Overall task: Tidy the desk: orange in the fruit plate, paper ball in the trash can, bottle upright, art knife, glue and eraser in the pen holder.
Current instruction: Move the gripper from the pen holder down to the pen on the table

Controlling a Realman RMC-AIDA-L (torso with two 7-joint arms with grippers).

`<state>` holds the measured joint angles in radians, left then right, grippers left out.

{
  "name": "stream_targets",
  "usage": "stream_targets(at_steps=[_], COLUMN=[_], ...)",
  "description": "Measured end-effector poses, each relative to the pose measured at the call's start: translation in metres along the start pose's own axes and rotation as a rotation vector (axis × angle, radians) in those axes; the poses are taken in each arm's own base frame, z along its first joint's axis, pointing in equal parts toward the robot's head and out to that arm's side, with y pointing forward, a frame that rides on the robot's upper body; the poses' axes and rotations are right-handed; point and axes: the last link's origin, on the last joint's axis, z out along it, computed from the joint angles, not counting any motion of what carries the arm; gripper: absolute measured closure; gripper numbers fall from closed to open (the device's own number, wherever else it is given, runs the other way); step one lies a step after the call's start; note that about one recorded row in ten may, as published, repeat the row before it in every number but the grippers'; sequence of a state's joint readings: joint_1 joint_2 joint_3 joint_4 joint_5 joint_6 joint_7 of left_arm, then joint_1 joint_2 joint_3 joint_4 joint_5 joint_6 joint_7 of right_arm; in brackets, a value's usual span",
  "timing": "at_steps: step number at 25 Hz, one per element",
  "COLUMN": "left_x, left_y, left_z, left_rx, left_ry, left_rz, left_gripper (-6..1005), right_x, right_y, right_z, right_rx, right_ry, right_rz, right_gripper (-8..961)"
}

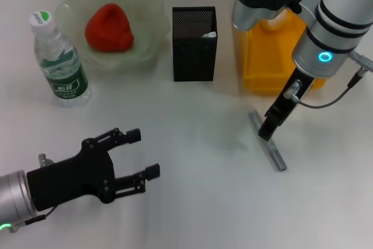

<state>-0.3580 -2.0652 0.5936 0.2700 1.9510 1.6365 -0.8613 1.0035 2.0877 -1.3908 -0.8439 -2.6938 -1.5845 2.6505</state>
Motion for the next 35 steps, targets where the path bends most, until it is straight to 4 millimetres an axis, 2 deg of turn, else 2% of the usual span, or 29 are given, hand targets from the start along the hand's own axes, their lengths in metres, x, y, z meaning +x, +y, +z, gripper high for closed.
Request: stream_targets(at_steps=[5,15,20,35], left_x=[-0.005,-0.007,-0.006,-0.005], left_y=[0.007,0.008,0.007,0.007], left_z=[0.001,0.001,0.001,0.001], left_rx=[-0.043,-0.042,-0.040,-0.043], left_ry=[-0.027,-0.033,-0.033,-0.029], left_rz=[0.073,0.124,0.131,0.131], left_gripper=[156,156,156,156], right_x=[0.000,-0.001,-0.002,-0.006], right_y=[0.001,0.000,-0.001,-0.001], right_z=[0.003,0.008,0.014,0.012], right_rx=[-0.005,-0.007,-0.006,0.002], right_ry=[0.012,0.012,0.016,0.004], right_rz=[0.008,0.026,0.035,0.030], right_gripper=[334,344,350,366])
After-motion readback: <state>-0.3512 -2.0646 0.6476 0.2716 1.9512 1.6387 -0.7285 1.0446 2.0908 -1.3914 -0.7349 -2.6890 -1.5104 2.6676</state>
